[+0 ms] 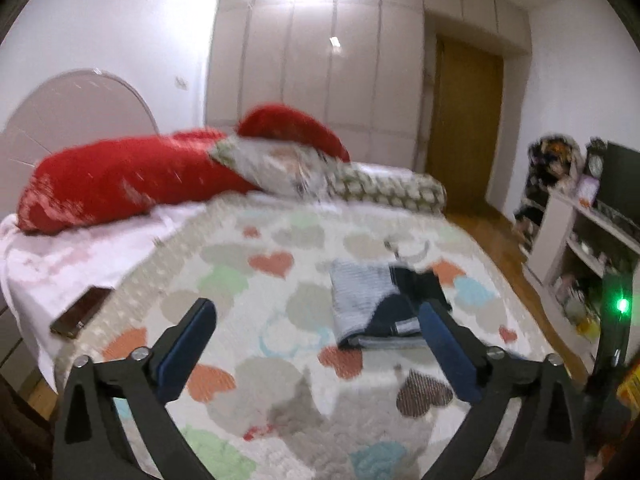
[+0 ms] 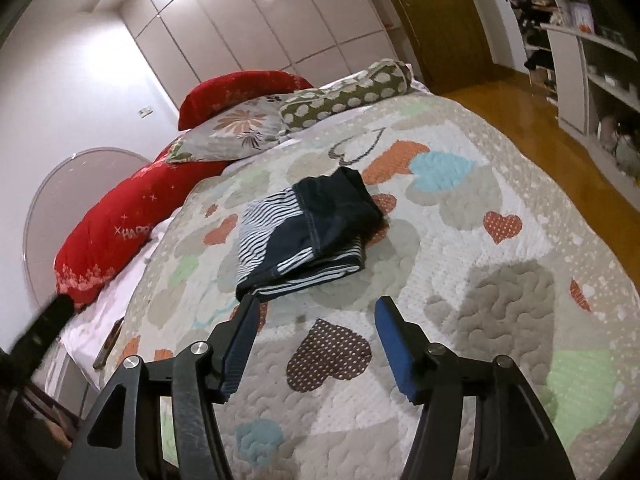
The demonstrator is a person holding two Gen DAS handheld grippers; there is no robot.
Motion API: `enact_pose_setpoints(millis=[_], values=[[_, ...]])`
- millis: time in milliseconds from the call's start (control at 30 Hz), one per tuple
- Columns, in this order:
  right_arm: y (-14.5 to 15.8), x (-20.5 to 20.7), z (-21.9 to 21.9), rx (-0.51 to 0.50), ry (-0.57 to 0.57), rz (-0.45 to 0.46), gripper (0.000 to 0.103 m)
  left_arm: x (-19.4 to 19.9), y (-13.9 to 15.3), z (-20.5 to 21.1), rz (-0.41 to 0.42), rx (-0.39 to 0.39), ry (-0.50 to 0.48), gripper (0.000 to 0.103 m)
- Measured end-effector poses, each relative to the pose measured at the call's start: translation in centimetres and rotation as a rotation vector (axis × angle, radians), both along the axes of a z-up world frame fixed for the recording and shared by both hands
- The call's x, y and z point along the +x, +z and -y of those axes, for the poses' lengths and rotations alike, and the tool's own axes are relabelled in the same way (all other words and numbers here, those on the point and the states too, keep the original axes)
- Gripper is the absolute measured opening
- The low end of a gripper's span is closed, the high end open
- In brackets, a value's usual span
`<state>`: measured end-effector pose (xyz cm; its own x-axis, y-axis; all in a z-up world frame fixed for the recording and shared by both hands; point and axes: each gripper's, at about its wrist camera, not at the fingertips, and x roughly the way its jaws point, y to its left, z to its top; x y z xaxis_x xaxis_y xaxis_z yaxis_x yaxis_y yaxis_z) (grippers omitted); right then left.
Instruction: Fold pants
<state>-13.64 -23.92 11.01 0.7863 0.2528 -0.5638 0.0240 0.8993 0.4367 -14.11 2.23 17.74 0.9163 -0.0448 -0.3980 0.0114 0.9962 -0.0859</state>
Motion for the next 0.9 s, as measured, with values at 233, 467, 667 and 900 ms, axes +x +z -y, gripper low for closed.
enact_pose_setpoints(millis=[233, 467, 667, 900], values=[[0.5, -0.9, -1.4, -0.038, 0.02, 0.014, 0.065, -1.2, 2.1, -1.1, 0.085, -0.047, 0.01, 0.103], [-0.4, -0.9, -2.3, -0.069, 0.027, -0.016, 0.067, -0.4, 0.8, 0.0, 0.006, -0.028, -0.093, 0.103], [-1.3, -0.8, -2.2, -0.083, 0.021, -0.047, 0.067, -0.2, 0.0, 0.7, -0.021, -0.021, -0.114, 0.103], [-1.9, -0.7, -2.5, -0.109, 0.016, -0.065, 0.067, 0.9, -1.7, 1.4, -0.141, 0.012, -0.141, 0.103]])
